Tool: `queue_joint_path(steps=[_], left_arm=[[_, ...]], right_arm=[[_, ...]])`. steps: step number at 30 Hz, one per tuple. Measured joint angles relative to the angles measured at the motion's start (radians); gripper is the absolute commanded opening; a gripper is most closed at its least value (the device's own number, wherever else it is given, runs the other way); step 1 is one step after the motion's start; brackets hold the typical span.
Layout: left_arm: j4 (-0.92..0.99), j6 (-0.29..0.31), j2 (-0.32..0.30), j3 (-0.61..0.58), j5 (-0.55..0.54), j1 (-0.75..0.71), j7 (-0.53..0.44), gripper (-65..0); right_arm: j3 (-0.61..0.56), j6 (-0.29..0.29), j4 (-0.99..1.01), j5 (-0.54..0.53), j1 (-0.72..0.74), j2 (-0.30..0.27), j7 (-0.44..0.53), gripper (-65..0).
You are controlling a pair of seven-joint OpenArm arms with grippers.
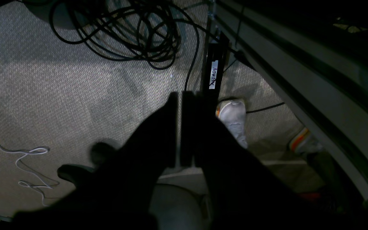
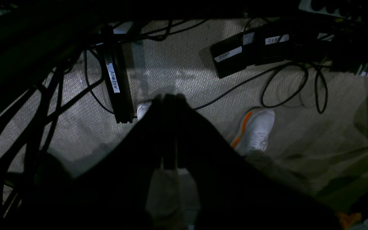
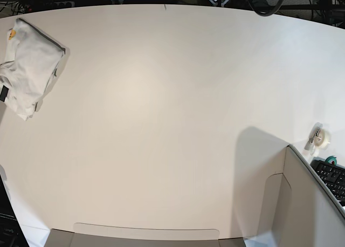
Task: Layout the t-shirt on the table in an organized manner, then fold the t-shirt properly
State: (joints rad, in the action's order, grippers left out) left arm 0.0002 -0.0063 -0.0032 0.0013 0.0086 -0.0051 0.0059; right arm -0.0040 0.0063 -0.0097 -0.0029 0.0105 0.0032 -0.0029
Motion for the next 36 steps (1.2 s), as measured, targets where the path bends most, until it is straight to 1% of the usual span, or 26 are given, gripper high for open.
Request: queue_joint_path(steps=[8, 9, 11, 16, 20, 21, 23, 26, 29, 31, 33, 36], left_arm=[[0.000, 0.000, 0.000, 0.000, 0.001, 0.000, 0.000, -65.0], [0.000, 0.000, -0.008, 0.000, 0.001, 0.000, 0.000, -65.0], [0.000, 0.022, -0.042, 0.000, 0.003, 0.003, -0.001, -65.0], [-0.003, 0.006, -0.138, 0.006, 0.003, 0.005, -0.011, -65.0], [-0.003, -0.008, -0.156, 0.007, -0.001, 0.005, -0.037, -65.0], [-0.003, -0.008, -0.153, 0.007, 0.000, 0.005, -0.038, -65.0], [-0.003, -0.003, -0.127, 0.007, -0.001, 0.005, -0.061, -65.0], [-0.003, 0.000, -0.101, 0.007, 0.000, 0.006, -0.060, -65.0], [-0.003, 0.018, -0.063, 0.005, 0.006, 0.011, -0.060, -65.0], [-0.003, 0.016, -0.064, 0.005, 0.007, 0.011, -0.060, -65.0], [-0.003, 0.009, -0.082, 0.005, 0.007, 0.010, -0.060, -65.0], [-0.003, 0.002, -0.092, 0.005, 0.007, 0.009, -0.060, -65.0]], right_arm=[[0.000, 0.000, 0.000, 0.001, 0.000, 0.000, 0.000, -64.7], [0.000, 0.000, 0.000, 0.004, 0.000, 0.000, 0.000, -64.7], [0.000, 0.000, 0.000, 0.003, 0.000, 0.000, 0.000, -64.7], [0.000, 0.000, 0.000, 0.003, 0.000, 0.000, 0.001, -64.7], [0.000, 0.000, 0.000, 0.003, 0.000, 0.000, 0.000, -64.7], [0.000, 0.000, 0.000, 0.003, 0.000, 0.000, 0.001, -64.7], [0.000, 0.000, 0.000, 0.003, 0.000, 0.003, 0.001, -64.7], [0.000, 0.000, 0.000, 0.003, 0.000, 0.006, 0.001, -64.7], [0.000, 0.000, 0.000, 0.003, 0.000, 0.008, 0.002, -64.7], [0.000, 0.000, 0.000, 0.003, 0.000, 0.008, 0.003, -64.7], [0.000, 0.000, 0.000, 0.003, 0.000, 0.008, 0.003, -64.7], [0.000, 0.000, 0.000, 0.003, 0.000, 0.008, 0.003, -64.7]])
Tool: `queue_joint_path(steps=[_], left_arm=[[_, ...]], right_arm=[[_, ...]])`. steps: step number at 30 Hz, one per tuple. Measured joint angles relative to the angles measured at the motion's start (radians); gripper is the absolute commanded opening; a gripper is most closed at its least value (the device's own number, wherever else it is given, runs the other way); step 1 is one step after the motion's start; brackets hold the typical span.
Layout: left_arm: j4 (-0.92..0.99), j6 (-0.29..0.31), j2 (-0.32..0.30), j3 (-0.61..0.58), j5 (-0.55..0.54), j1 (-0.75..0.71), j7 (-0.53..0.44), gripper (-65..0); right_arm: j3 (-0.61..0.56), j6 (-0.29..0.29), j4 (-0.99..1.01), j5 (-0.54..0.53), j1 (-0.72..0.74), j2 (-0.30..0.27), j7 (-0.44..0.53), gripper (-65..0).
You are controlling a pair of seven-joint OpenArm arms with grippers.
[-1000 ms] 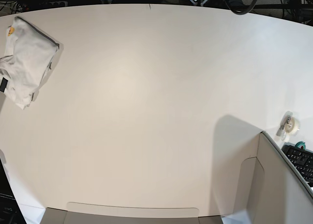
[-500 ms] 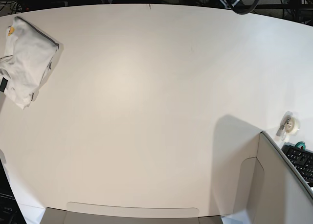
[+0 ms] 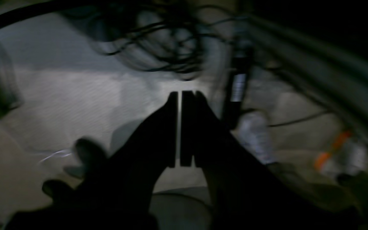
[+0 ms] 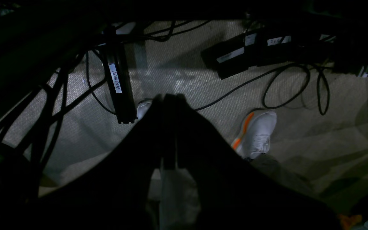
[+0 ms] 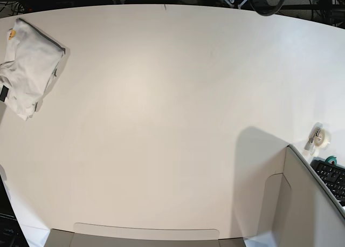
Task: Layout the t-shirt on the table in an organized manner, then fold the t-shirt properly
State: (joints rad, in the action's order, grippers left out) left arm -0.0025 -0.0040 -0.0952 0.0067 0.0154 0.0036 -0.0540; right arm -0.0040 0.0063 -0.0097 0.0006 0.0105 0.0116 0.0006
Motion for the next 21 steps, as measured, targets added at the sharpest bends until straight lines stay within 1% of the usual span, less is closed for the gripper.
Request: queue_joint_path(steps=[8, 12, 21], left_arm=[[0.000, -0.002, 0.010, 0.000, 0.000, -0.006, 0.000, -65.0], [0.000, 0.008, 0.019, 0.000, 0.000, -0.006, 0.000, -65.0], [0.000, 0.004, 0.011, 0.000, -0.001, -0.009, 0.000, -65.0]], right_arm=[[0.000, 0.000, 0.000, 0.000, 0.000, 0.000, 0.000, -64.7], [0.002, 0.000, 0.000, 0.000, 0.000, 0.000, 0.000, -64.7], [0.002, 0.000, 0.000, 0.000, 0.000, 0.000, 0.000, -64.7]])
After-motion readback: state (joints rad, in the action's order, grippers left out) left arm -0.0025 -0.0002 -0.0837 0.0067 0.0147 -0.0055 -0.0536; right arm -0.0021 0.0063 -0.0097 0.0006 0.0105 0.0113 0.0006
